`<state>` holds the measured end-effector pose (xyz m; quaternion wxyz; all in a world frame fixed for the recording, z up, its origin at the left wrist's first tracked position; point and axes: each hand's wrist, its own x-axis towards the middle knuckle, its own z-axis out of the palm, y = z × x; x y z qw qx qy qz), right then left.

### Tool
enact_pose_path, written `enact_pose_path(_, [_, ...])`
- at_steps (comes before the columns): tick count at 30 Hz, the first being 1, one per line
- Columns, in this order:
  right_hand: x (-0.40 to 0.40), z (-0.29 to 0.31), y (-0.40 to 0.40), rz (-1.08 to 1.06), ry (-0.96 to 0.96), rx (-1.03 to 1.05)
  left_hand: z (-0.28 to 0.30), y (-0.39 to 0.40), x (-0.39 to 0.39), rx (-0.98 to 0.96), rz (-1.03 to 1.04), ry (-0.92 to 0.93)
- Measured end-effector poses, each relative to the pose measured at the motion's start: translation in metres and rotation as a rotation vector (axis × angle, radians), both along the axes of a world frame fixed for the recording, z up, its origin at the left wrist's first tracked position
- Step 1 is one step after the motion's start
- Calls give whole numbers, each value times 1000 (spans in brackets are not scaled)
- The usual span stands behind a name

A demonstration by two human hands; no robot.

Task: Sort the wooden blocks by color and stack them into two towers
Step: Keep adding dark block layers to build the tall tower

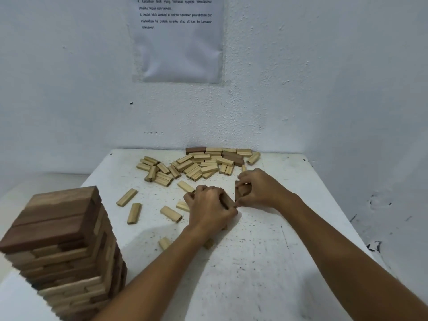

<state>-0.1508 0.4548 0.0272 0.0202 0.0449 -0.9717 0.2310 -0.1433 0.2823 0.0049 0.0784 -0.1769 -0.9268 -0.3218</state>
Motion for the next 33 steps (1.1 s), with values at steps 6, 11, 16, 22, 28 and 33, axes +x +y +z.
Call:
enact_pose_path(6, [38,5,-6,-5,20,-84,10,-7,22,-20,-48,37])
enact_pose_path(11, [80,14,-11,-27,83,-266,21,-22,49,-30,-215,40])
enact_pose_path(16, [134,18,-29,-15,-3,-329,23,-50,94,-100,-403,-29])
enact_pose_path(22, [188,5,-67,24,-151,-346,24,-94,143,-136,-480,-74])
enact_pose_path(28, [222,-6,-108,21,-180,-342,24,-132,171,-124,-464,-152])
enact_pose_path(33, [233,-6,-125,0,-164,-332,19,-144,177,-88,-457,-187])
